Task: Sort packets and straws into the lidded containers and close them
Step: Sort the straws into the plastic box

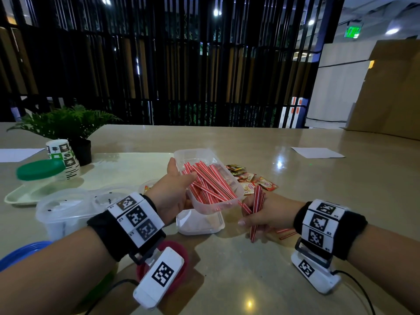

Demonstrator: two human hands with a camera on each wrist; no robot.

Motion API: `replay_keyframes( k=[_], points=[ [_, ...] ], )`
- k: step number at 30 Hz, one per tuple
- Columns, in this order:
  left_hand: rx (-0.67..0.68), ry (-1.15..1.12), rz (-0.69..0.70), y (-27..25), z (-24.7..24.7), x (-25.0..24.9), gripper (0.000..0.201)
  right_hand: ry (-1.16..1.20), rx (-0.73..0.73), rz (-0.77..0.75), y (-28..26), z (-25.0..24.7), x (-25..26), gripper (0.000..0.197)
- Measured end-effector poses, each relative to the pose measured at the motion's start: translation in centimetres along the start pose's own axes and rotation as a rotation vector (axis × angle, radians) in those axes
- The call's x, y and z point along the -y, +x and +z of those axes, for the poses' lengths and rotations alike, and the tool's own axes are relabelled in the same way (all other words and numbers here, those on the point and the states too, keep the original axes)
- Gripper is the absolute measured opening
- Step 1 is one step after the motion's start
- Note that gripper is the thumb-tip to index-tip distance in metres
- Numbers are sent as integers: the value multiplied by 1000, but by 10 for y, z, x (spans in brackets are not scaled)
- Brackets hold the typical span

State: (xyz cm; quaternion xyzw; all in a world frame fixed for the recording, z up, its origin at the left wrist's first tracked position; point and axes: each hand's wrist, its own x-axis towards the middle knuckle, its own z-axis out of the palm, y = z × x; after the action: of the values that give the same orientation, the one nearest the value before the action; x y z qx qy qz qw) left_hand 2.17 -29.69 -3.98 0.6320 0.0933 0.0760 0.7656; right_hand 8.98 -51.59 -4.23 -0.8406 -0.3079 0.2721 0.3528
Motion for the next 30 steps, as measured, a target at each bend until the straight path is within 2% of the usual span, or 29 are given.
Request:
replay_keyframes(
  k=[1,5,7,12,17,20,25,30],
  points=[
    [2,-1,0,-1,0,0,46,7,3,-7,-1,1,1,5],
    [3,-9,-2,-3,0,-1,47,-14,-31,11,-4,-6,1,15],
    [2,-8,-1,-4,0,-1,46,-50,-107,-14,-6,-16,5,23],
    [12,-10,-4,-8,3,-1,46,18,-296,-144,-24,-53,43,34],
    [68,14,15,-11,12,0,57,134,-319,-325,-29,-65,94,35],
    [119,43,47,-15,17,0,48,127,-203,-244,-21,-55,109,34],
    [153,46,64,-19,23,0,44,5,-69,-68,1,-33,103,26],
    [144,71,75,-20,23,1,42,-53,-35,28,9,-30,96,17]
  ],
)
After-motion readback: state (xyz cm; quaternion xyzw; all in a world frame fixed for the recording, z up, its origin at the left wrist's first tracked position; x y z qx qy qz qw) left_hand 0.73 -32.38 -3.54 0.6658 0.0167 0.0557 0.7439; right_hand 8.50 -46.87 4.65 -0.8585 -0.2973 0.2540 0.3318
